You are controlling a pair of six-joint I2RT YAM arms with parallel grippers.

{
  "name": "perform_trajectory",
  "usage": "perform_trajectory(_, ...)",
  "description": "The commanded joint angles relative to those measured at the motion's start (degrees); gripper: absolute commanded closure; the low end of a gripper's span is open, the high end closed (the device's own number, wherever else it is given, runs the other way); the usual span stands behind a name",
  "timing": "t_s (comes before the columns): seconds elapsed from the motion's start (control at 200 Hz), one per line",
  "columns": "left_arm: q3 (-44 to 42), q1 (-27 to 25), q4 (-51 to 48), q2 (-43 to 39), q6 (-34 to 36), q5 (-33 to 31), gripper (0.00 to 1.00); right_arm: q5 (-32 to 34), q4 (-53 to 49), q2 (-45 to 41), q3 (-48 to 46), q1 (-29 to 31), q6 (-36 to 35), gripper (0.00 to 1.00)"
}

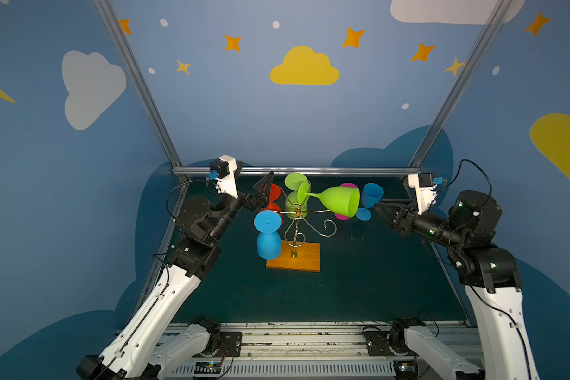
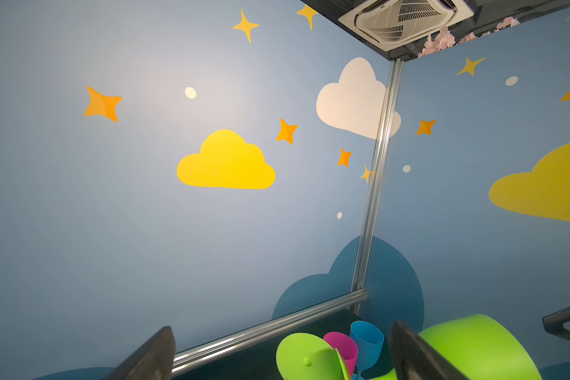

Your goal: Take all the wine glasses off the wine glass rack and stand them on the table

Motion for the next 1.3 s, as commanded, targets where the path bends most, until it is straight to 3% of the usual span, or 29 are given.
perform_trajectory(0.0, -0.37, 0.21, 1.51, -0.89, 0.5, -0.6, 0.01, -2.46, 3.03, 1.87, -1.04, -0.17, 1.0, 0.54)
perform_trajectory(0.536, -0.26, 0.41, 0.78, -1.37, 0.51, -0.8, 0.01, -8.87, 15.64, 10.84, -3.89, 0.68, 4.11, 0.54)
perform_trajectory(0.771, -0.32, 0.49, 0.64, -1.49, 0.69, -0.77, 0.01, -7.21, 16.4, 12.76, -3.95, 2.8, 4.24, 0.56)
perform_trajectory(0.871, -0.51, 0.58, 0.52, -1.67, 0.69, -0.86, 0.01, -6.41, 16.49, 13.47, -3.96, 3.68, 3.89, 0.64)
perform_trajectory(1.071, -0.83, 0.71, 0.31, -2.4, 0.95, -1.25, 0.01, -6.53, 16.19, 13.78, -3.09, 4.62, 2.63, 1.0)
perform_trajectory(1.297, -1.15, 0.94, 0.6, -2.55, 0.95, -1.26, 0.01, -6.76, 14.96, 12.72, -1.21, 4.84, 1.79, 1.0)
